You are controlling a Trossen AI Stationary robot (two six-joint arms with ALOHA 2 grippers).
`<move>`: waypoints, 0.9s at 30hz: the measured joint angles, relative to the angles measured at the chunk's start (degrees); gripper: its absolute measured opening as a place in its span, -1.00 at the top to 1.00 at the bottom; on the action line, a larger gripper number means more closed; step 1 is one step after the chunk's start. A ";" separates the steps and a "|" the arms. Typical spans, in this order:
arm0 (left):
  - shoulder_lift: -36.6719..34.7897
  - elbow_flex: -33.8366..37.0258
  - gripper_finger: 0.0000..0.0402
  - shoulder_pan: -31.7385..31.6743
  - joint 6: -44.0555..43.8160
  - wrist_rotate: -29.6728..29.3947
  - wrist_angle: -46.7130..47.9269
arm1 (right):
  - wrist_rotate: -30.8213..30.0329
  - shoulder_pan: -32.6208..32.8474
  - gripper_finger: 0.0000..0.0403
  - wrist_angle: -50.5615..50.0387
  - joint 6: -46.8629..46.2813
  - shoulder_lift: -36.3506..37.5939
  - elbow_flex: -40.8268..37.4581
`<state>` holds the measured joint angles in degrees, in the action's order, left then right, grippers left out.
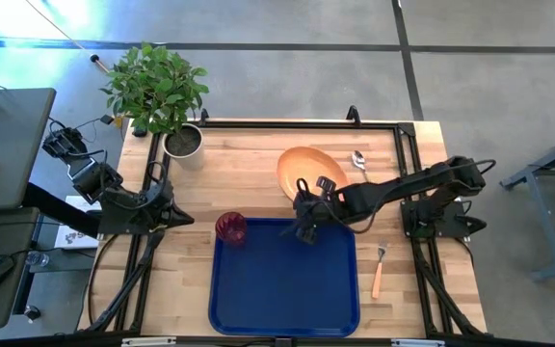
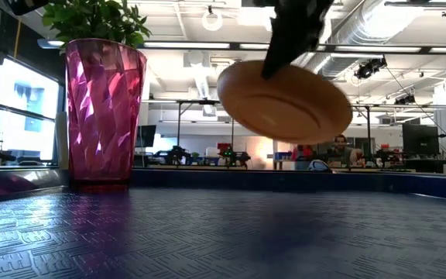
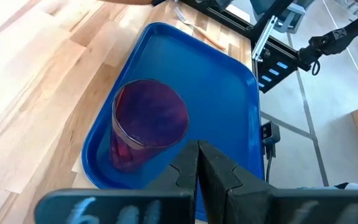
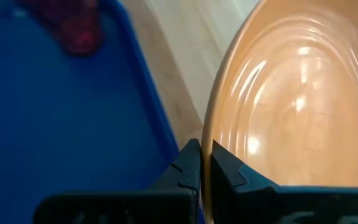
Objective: Pick and place plate/cup/fork/spoon on tray
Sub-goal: Put the orange plate on the blue serving tray to the bottom left of the purple cup
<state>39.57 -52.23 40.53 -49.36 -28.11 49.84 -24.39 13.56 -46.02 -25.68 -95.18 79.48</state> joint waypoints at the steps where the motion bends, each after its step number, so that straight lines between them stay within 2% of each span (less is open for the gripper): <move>1: 0.00 0.00 1.00 0.00 0.00 0.57 -0.04 | 0.00 0.82 1.00 -1.32 0.02 0.00 0.99; 11: 0.00 0.00 1.00 0.00 -6.34 0.97 -0.49 | 2.57 11.39 1.00 -7.95 -4.37 0.02 4.55; 17: 0.17 -0.02 1.00 0.00 -9.09 2.66 -0.47 | 4.22 19.40 1.00 -7.82 -3.76 -1.18 4.55; 21: 0.44 -0.04 1.00 0.00 -10.01 2.63 -0.48 | 7.96 24.34 1.00 -7.72 -2.41 -3.00 4.55; 27: 0.63 -0.04 1.00 0.02 -10.08 2.12 -0.47 | 7.96 29.95 1.00 -6.17 -2.21 -7.13 4.55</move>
<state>40.21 -52.27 40.55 -59.44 -25.98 49.36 -16.44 43.51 -52.19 -27.89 -102.30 84.03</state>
